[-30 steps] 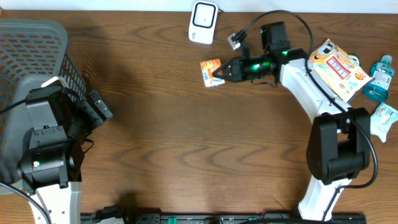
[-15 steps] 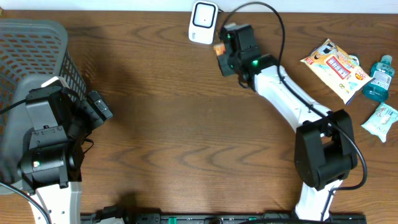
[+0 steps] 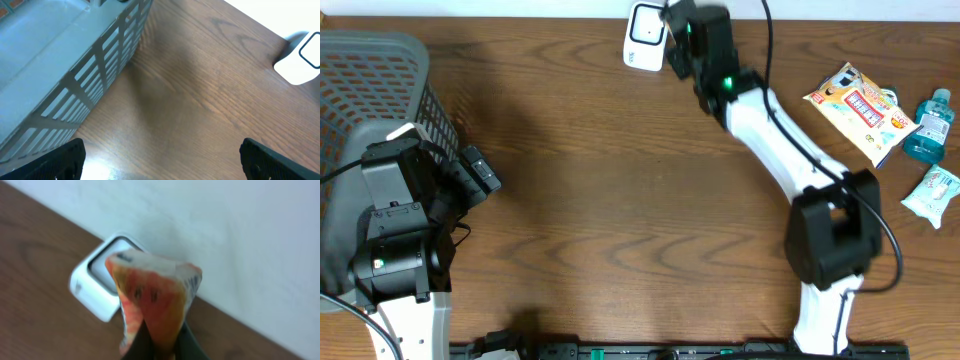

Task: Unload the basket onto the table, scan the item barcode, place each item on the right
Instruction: 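Bring the juice box up against the white scanner face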

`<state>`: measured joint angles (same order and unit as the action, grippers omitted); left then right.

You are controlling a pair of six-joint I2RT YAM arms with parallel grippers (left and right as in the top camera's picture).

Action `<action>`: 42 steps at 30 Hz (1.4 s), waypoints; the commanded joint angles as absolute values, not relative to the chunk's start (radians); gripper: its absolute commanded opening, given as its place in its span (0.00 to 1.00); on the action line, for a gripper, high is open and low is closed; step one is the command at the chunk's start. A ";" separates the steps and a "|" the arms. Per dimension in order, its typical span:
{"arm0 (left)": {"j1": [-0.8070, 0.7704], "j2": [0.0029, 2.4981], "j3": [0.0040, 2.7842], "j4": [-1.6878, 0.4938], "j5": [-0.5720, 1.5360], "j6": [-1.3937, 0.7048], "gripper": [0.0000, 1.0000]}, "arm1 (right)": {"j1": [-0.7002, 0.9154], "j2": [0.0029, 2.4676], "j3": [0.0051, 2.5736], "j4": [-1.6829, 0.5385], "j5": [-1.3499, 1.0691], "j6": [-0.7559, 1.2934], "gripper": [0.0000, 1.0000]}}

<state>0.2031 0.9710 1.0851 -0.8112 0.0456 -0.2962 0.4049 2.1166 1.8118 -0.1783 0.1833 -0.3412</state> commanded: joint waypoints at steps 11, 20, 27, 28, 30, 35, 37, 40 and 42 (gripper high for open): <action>0.209 0.973 1.090 -0.811 0.033 -0.305 0.98 | 0.419 2.592 2.459 -0.366 0.309 -0.777 0.01; 0.209 0.973 1.090 -0.811 0.033 -0.305 0.98 | 0.447 2.621 2.459 -0.224 0.347 -0.933 0.01; 0.209 0.973 1.090 -0.811 0.033 -0.305 0.98 | 0.460 2.621 2.458 -0.245 0.353 -1.058 0.01; 0.209 0.973 1.090 -0.811 0.033 -0.305 0.98 | 0.460 2.621 2.458 -0.252 0.352 -1.045 0.01; 0.209 0.973 1.090 -0.811 0.033 -0.305 0.98 | 0.460 2.621 2.458 -0.266 0.337 -1.015 0.01; 0.209 0.973 1.090 -0.811 0.033 -0.305 0.98 | 0.459 2.616 2.458 -0.281 0.313 -0.844 0.01; 0.209 0.973 1.090 -0.811 0.033 -0.305 0.98 | 0.452 2.606 2.458 -0.282 0.313 -0.791 0.01; 0.209 0.973 1.090 -0.811 0.033 -0.305 0.97 | 0.430 2.574 2.458 -0.302 0.335 -0.751 0.01; 0.209 0.973 1.090 -0.811 0.033 -0.305 0.98 | 0.405 2.543 2.458 -0.337 0.339 -0.725 0.01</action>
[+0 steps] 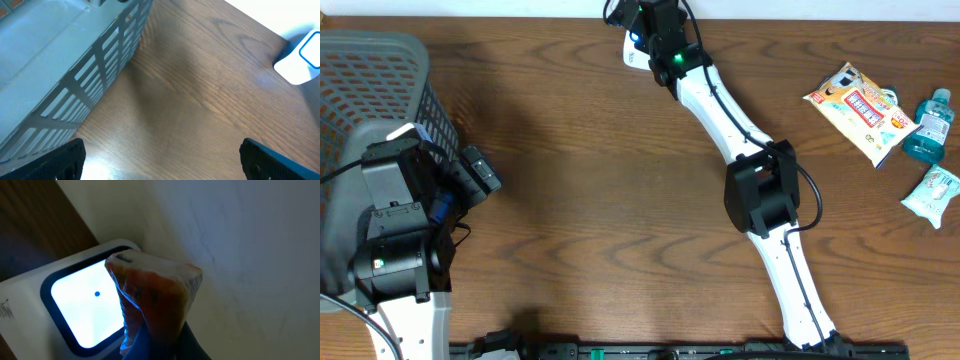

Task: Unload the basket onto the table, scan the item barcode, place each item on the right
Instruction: 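Bring the juice box up against the white scanner face, then carry the orange juice box right and release it near the mouthwash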

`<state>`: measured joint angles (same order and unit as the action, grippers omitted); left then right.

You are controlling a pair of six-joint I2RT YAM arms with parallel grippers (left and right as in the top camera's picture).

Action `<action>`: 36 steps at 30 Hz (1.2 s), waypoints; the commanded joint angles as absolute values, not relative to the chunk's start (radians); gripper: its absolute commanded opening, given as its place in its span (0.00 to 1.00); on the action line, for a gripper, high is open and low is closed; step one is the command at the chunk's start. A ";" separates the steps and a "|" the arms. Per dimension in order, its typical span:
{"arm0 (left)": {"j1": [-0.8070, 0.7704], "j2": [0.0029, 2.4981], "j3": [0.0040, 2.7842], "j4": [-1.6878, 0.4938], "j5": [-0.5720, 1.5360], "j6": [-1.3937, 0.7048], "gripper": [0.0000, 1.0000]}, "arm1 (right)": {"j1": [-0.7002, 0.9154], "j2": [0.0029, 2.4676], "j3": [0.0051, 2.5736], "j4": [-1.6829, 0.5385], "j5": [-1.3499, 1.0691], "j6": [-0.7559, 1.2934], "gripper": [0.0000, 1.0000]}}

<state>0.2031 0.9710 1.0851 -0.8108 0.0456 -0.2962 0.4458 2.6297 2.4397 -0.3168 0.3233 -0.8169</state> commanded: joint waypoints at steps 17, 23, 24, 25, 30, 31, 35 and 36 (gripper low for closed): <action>0.209 0.973 1.090 -0.811 0.033 -0.305 0.98 | -0.003 2.388 2.458 -1.068 0.652 -0.371 0.01; 0.209 0.973 1.090 -0.811 0.033 -0.305 0.98 | -0.156 2.392 2.458 -1.287 0.450 -0.107 0.01; 0.209 0.973 1.090 -0.811 0.033 -0.305 0.98 | -0.179 2.392 2.457 -1.314 0.406 -0.081 0.01; 0.209 0.973 1.090 -0.811 0.033 -0.305 0.98 | -0.200 2.392 2.457 -1.341 0.364 -0.062 0.01; 0.209 0.973 1.090 -0.811 0.033 -0.305 0.98 | -0.299 2.392 2.442 -1.431 0.213 -0.019 0.01; 0.209 0.973 1.090 -0.811 0.033 -0.305 0.98 | -0.315 2.392 2.434 -1.435 0.209 -0.019 0.01; 0.209 0.973 1.090 -0.811 0.033 -0.305 0.98 | -0.373 2.392 2.381 -1.429 0.211 -0.019 0.01; 0.209 0.973 1.090 -0.811 0.033 -0.305 0.98 | -0.386 2.392 2.365 -1.427 0.211 -0.019 0.01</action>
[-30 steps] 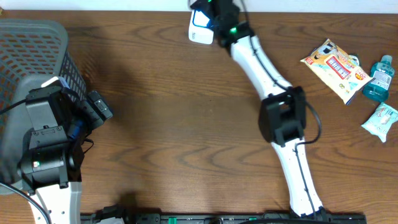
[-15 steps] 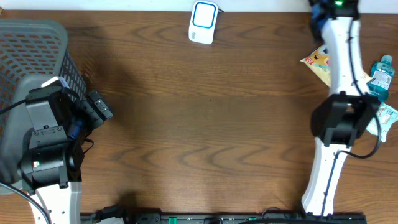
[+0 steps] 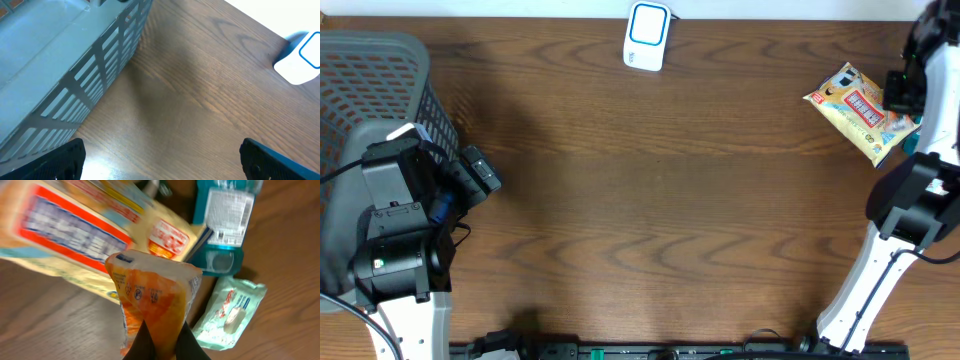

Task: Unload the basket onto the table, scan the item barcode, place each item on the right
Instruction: 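Carry the orange juice box right and release it near the mouthwash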

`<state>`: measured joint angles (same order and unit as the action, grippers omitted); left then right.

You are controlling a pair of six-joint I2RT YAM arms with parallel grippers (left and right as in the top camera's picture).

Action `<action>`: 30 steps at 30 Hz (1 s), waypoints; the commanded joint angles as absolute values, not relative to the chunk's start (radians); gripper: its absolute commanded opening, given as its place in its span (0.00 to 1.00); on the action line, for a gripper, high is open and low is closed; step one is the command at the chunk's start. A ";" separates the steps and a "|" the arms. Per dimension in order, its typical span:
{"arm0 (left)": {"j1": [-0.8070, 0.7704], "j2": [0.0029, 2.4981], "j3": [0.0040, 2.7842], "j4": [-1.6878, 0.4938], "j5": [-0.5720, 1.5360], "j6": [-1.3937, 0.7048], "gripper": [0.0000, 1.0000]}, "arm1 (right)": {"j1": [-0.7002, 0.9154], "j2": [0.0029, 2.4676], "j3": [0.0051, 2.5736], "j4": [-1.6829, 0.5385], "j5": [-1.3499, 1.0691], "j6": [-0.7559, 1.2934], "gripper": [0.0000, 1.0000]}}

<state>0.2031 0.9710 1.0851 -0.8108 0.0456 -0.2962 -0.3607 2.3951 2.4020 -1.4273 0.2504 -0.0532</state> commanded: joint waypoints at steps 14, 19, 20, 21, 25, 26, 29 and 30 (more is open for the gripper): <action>0.209 0.973 1.090 -0.811 0.033 -0.305 0.98 | -0.486 2.391 2.212 -1.357 0.209 0.001 0.17; 0.209 0.973 1.090 -0.811 0.033 -0.305 0.98 | -0.485 2.387 2.212 -1.366 0.210 0.007 0.20; 0.209 0.973 1.090 -0.811 0.033 -0.305 0.98 | -0.485 2.383 2.212 -1.369 0.209 0.008 0.20; 0.209 0.973 1.090 -0.811 0.033 -0.305 0.98 | -0.485 2.378 2.212 -1.370 0.210 0.016 0.20; 0.209 0.973 1.090 -0.811 0.033 -0.305 0.98 | -0.485 2.336 2.212 -1.373 0.207 0.039 0.26; 0.209 0.973 1.090 -0.811 0.033 -0.305 0.98 | -0.485 2.320 2.212 -1.373 0.205 0.045 0.27; 0.209 0.973 1.090 -0.811 0.033 -0.305 0.98 | -0.485 2.256 2.212 -1.373 0.187 0.052 0.39; 0.209 0.973 1.090 -0.811 0.033 -0.305 0.98 | -0.485 2.232 2.212 -1.373 0.176 0.052 0.53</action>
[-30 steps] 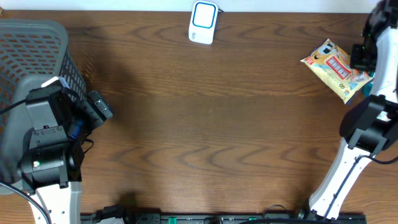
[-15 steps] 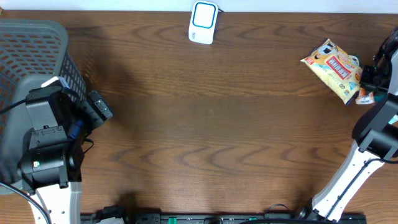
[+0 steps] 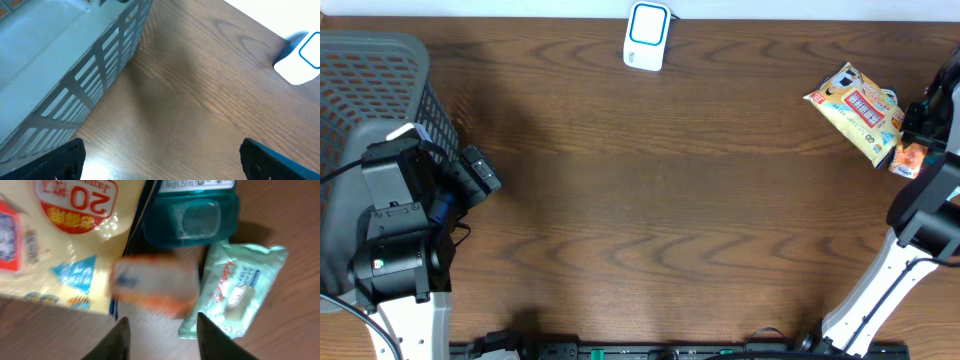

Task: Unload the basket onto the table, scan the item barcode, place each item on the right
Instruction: 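Carry the orange juice box right and release it near the mouthwash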

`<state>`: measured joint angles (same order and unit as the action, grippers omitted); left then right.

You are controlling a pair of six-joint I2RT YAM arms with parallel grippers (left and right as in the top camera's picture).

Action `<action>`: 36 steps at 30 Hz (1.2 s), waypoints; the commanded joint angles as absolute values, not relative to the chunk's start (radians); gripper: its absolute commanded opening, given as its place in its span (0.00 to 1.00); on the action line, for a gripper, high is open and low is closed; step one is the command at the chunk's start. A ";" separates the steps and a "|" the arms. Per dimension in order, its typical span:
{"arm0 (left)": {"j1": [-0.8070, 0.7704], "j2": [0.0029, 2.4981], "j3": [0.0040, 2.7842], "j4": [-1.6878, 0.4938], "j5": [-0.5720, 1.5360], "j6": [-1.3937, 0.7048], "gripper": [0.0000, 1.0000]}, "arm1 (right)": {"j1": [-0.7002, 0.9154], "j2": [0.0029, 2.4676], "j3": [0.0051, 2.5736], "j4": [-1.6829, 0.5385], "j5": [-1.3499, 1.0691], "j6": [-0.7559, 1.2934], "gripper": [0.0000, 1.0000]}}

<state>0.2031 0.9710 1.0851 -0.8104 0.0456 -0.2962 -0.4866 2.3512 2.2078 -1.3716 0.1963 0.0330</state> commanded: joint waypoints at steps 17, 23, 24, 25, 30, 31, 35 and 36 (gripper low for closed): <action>0.209 0.973 1.090 -0.811 0.033 -0.305 0.98 | -0.397 1.878 2.212 -1.473 -0.159 -0.096 0.99; 0.209 0.973 1.090 -0.811 0.033 -0.305 0.98 | -0.309 1.768 2.212 -1.504 -0.164 -0.130 0.99; 0.209 0.973 1.090 -0.811 0.033 -0.305 0.98 | -0.290 1.744 2.212 -1.515 -0.164 -0.130 0.99; 0.209 0.973 1.090 -0.811 0.033 -0.305 0.97 | -0.282 1.732 2.210 -1.522 -0.164 -0.130 0.99; 0.209 0.973 1.090 -0.811 0.033 -0.305 0.98 | -0.220 1.613 2.123 -1.520 -0.164 -0.136 0.99; 0.209 0.973 1.090 -0.811 0.033 -0.305 0.98 | -0.210 1.580 2.086 -1.504 -0.165 -0.136 0.99; 0.209 0.973 1.090 -0.811 0.033 -0.305 0.98 | -0.184 1.415 1.872 -1.382 -0.173 -0.099 0.99; 0.209 0.973 1.090 -0.812 0.033 -0.305 0.98 | -0.182 1.372 1.812 -1.343 -0.181 -0.086 0.99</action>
<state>0.2031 0.9707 1.0851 -0.8097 0.0452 -0.2958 -0.1921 1.4601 1.9278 -1.3849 -0.1627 -0.1158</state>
